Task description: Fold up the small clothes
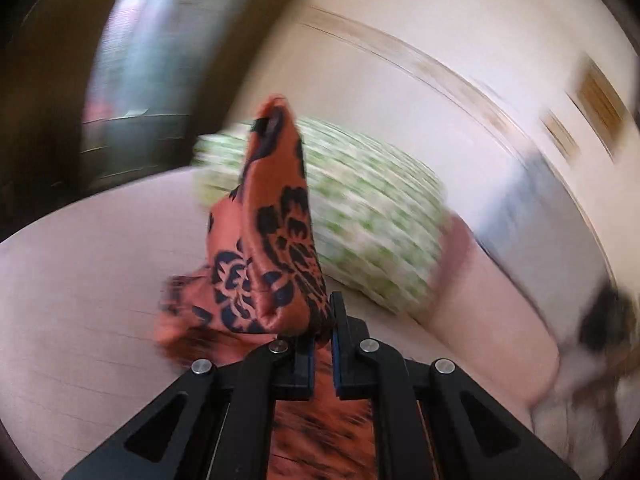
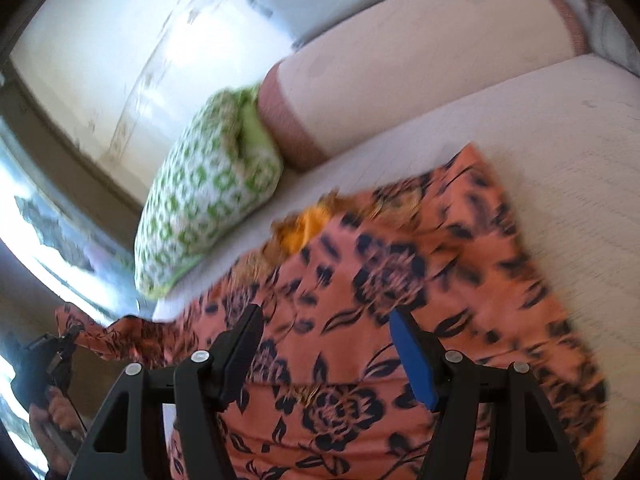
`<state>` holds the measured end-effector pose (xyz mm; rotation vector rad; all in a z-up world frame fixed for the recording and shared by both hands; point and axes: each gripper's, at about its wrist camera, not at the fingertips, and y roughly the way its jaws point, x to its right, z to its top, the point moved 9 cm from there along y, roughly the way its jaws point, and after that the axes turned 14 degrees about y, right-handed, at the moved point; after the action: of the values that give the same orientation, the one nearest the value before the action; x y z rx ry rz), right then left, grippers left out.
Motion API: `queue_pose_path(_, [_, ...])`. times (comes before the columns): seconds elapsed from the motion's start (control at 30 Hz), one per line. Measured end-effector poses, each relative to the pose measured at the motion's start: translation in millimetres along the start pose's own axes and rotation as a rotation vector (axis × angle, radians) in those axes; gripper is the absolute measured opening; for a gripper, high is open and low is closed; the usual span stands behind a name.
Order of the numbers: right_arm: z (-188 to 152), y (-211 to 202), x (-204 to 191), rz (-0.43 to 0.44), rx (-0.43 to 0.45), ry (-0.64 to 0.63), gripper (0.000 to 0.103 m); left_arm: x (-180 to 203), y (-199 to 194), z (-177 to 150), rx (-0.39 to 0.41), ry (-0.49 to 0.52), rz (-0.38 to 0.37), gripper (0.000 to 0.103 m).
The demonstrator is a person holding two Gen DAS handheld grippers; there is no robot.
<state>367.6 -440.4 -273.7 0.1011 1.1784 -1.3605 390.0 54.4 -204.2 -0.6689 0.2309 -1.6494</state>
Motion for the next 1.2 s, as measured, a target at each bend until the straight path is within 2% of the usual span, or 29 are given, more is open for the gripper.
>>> queue_pose_path(0.13, [30.0,-24.8,21.5,0.031,0.054,0.100,0.069,125.3,23.3,-15.0,-0.082,0.218,-0.117,0.006])
queue_pose_path(0.2, [44.5,-37.5,32.7,0.034,0.085,0.137,0.069,174.9,31.6,-29.4,-0.116,0.288,-0.177,0.006])
queue_pose_path(0.3, [66.8,-56.3,54.5,0.029,0.140,0.185,0.069,261.0,42.8,-63.3,-0.210,0.389,-0.349,0.007])
queue_pose_path(0.33, [74.2,-62.3,63.4,0.033,0.153,0.213,0.069,283.4,40.8,-74.7,-0.245,0.420,-0.405,0.011])
queue_pose_path(0.37, [79.8,-65.6,69.9,0.038,0.159,0.235,0.069,299.8,35.5,-82.9,-0.261,0.453,-0.449,0.024])
queue_pose_path(0.4, [86.3,-69.5,77.1,0.050,0.165,0.272,0.069,305.1,30.3,-85.4,-0.254,0.472,-0.457,0.043])
queue_pose_path(0.43, [90.0,-71.5,81.9,0.060,0.168,0.296,0.069,303.5,25.0,-83.5,-0.228,0.481,-0.446,0.052])
queue_pose_path(0.47, [91.5,-72.6,85.2,0.069,0.166,0.315,0.070,291.7,19.1,-76.7,-0.191,0.473,-0.419,0.065])
queue_pose_path(0.53, [94.2,-70.1,87.2,0.108,0.139,0.353,0.070,257.3,16.7,-60.3,-0.143,0.414,-0.366,0.069])
queue_pose_path(0.6, [90.4,-65.5,82.7,0.145,0.107,0.370,0.070,202.3,17.2,-49.2,-0.134,0.306,-0.272,0.074])
queue_pose_path(0.63, [86.5,-60.3,76.5,0.168,0.080,0.365,0.071,171.7,22.7,-44.8,-0.133,0.257,-0.200,0.075])
queue_pose_path(0.7, [74.8,-44.8,63.1,0.193,0.019,0.345,0.071,105.8,32.3,-45.9,-0.141,0.189,-0.011,0.075])
queue_pose_path(0.77, [61.3,-25.8,51.3,0.198,-0.059,0.317,0.071,54.1,42.0,-55.4,-0.179,0.138,0.093,0.075])
queue_pose_path(0.8, [53.7,-13.7,44.0,0.194,-0.099,0.294,0.071,35.0,48.2,-61.0,-0.194,0.113,0.112,0.075])
queue_pose_path(0.9, [38.5,17.5,34.6,0.139,-0.143,0.245,0.071,-10.1,69.8,-76.3,-0.242,0.077,0.204,0.075])
queue_pose_path(0.93, [35.8,26.1,33.3,0.128,-0.156,0.238,0.071,-24.7,80.5,-84.3,-0.282,0.073,0.231,0.075])
queue_pose_path(1.0, [30.0,45.6,33.7,0.099,-0.187,0.238,0.071,-42.9,90.8,-99.8,-0.361,0.043,0.244,0.074])
queue_pose_path(1.07, [22.7,66.3,39.1,0.044,-0.214,0.235,0.069,-56.9,103.0,-106.3,-0.404,-0.005,0.232,0.074])
queue_pose_path(1.13, [14.3,81.0,40.8,0.021,-0.237,0.229,0.062,-65.4,108.8,-110.7,-0.434,-0.014,0.241,0.074])
queue_pose_path(1.17, [13.6,84.6,39.5,0.020,-0.228,0.216,0.055,-65.6,110.7,-111.9,-0.441,-0.008,0.240,0.074])
queue_pose_path(1.2, [11.2,84.7,34.3,0.021,-0.225,0.187,0.032,-66.5,113.7,-112.0,-0.449,-0.005,0.245,0.074])
